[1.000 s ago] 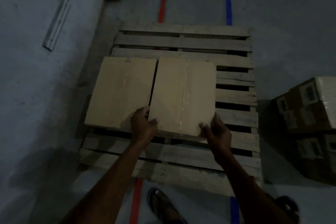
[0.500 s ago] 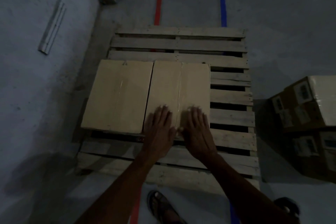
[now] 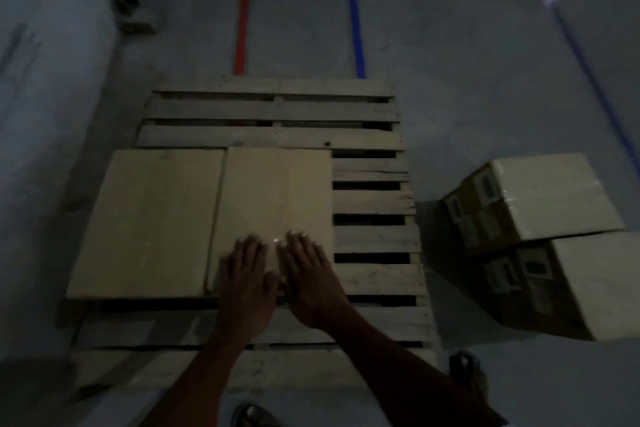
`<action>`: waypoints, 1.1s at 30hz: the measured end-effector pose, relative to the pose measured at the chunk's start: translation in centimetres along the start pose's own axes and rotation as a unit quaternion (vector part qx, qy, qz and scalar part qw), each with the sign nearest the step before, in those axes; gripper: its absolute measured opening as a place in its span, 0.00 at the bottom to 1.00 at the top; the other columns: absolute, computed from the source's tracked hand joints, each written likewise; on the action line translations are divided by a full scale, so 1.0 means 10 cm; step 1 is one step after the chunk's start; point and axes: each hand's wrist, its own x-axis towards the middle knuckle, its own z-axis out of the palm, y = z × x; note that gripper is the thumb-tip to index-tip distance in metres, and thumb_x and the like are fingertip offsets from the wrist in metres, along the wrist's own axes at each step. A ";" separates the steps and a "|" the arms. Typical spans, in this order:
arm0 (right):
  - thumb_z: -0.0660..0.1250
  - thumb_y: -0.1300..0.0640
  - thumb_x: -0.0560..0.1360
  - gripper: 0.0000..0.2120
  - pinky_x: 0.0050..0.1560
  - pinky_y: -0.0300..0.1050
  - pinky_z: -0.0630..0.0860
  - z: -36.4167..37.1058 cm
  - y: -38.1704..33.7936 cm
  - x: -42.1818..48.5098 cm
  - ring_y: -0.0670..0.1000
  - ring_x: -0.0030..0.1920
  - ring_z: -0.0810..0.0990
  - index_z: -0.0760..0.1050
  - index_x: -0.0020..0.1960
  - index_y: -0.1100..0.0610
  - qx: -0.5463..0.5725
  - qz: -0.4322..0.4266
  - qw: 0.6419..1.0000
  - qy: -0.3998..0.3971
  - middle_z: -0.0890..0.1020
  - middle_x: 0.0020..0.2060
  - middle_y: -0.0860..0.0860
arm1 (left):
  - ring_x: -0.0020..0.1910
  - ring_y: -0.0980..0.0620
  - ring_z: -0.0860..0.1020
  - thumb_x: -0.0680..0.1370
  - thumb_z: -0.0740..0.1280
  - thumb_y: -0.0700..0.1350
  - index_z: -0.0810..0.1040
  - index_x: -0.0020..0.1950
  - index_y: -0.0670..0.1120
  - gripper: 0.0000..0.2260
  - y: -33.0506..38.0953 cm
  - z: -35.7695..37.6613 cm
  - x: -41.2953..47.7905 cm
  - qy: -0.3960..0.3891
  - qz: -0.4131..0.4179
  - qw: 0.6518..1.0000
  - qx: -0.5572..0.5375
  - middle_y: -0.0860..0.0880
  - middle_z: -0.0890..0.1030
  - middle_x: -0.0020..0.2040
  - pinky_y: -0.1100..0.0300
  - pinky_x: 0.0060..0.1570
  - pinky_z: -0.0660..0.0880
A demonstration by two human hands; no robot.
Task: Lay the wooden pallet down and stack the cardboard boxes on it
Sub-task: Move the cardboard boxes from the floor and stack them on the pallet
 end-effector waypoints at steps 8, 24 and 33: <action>0.63 0.52 0.77 0.25 0.73 0.62 0.64 -0.46 1.11 -0.61 0.67 0.72 0.69 0.70 0.70 0.63 0.026 0.097 0.993 0.061 0.71 0.71 0.65 | 0.67 0.31 0.72 0.78 0.56 0.55 0.78 0.65 0.34 0.28 1.29 0.04 0.26 0.065 -0.022 0.995 -0.066 0.33 0.72 0.71 0.36 0.66 0.67; 0.61 0.45 0.81 0.32 0.76 0.61 0.54 -0.97 5.06 -3.40 0.65 0.79 0.52 0.57 0.81 0.55 0.067 0.608 0.762 0.212 0.49 0.79 0.67 | 0.79 0.43 0.62 0.82 0.56 0.59 0.68 0.77 0.43 0.29 5.93 1.65 0.86 -0.125 0.291 0.938 -0.141 0.42 0.65 0.79 0.42 0.76 0.62; 0.54 0.32 0.79 0.37 0.74 0.70 0.51 -0.51 5.48 -3.71 0.65 0.79 0.37 0.38 0.80 0.39 0.223 0.668 0.693 0.156 0.27 0.76 0.63 | 0.81 0.40 0.47 0.77 0.63 0.66 0.53 0.83 0.51 0.40 6.95 2.35 1.24 -0.236 0.290 0.924 0.078 0.41 0.48 0.83 0.41 0.77 0.48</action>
